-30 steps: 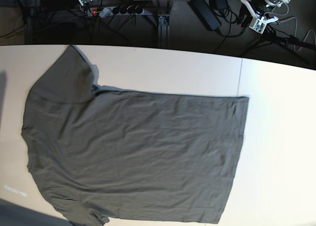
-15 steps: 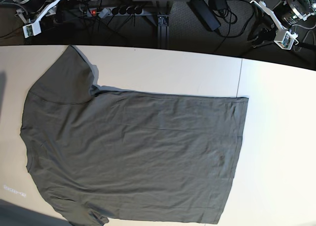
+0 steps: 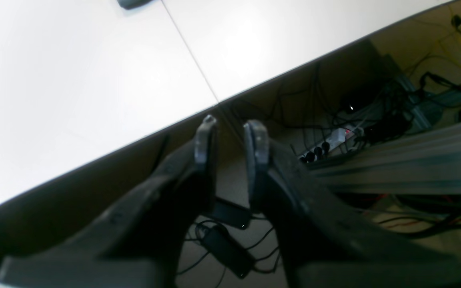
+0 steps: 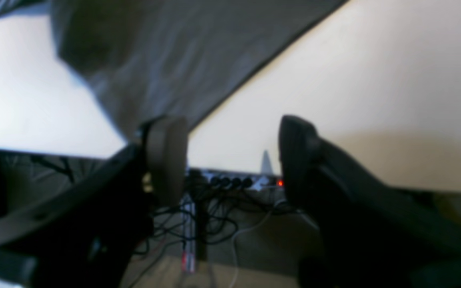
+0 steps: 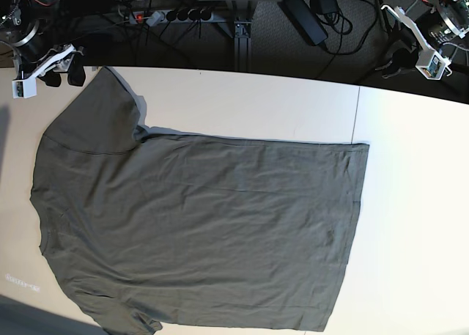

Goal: Fold the T-shirt properly
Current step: 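Move both grippers toward the shirt's shoulder corners, then grasp the shirt's shoulder edge with the right gripper and hem corner with the left, then lift the grasped edge and fold it across the shirt body with both grippers, then lay the folded edge down and release with both grippers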

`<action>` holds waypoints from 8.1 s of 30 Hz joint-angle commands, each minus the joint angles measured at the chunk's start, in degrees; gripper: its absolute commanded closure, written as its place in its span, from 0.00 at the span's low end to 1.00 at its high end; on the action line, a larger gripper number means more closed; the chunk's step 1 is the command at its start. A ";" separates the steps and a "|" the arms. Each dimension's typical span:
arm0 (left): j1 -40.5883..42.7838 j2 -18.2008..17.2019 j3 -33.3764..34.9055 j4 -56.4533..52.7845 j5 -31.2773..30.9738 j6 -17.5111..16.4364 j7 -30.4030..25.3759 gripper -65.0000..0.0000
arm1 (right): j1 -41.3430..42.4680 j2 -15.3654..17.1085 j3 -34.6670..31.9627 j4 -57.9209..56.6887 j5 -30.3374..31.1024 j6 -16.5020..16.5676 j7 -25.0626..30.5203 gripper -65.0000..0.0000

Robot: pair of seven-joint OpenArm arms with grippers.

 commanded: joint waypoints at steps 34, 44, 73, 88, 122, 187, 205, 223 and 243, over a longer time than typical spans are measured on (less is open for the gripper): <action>-21.64 -0.98 -1.31 -12.33 -16.22 1.70 8.68 0.42 | 16.20 -8.66 -6.38 -15.76 7.78 7.72 -2.64 0.43; -29.29 -1.01 -1.27 -20.20 -21.70 1.66 12.33 0.42 | 18.16 -9.35 -6.95 -18.12 7.61 7.69 -2.49 0.48; -51.43 3.17 18.47 -39.71 -23.43 0.15 20.98 0.41 | 18.80 -9.35 -6.93 -18.08 3.91 7.72 0.13 1.00; -51.39 7.65 26.97 -39.65 -24.55 0.17 30.56 0.41 | 18.80 -9.05 -6.93 -18.05 3.89 7.72 0.13 1.00; -48.22 4.39 22.62 -17.94 -30.12 -3.12 36.26 1.00 | 16.26 -2.54 0.22 -10.71 5.18 7.82 -5.35 1.00; -79.62 17.40 21.73 -41.20 -6.58 -3.12 24.06 1.00 | 67.34 4.42 -28.65 -34.49 -16.76 9.27 8.59 1.00; -79.43 23.98 21.79 -54.07 11.98 6.71 29.42 1.00 | 67.17 -1.27 -28.65 -53.70 -21.24 9.20 6.71 1.00; -57.72 16.98 21.79 -27.15 9.42 4.09 31.36 1.00 | 42.18 2.16 -20.87 -29.62 -12.94 9.22 -6.47 1.00; -36.02 12.35 21.70 -4.48 8.02 4.59 31.10 0.99 | 14.03 2.23 -5.03 -9.20 -8.35 9.22 -9.14 1.00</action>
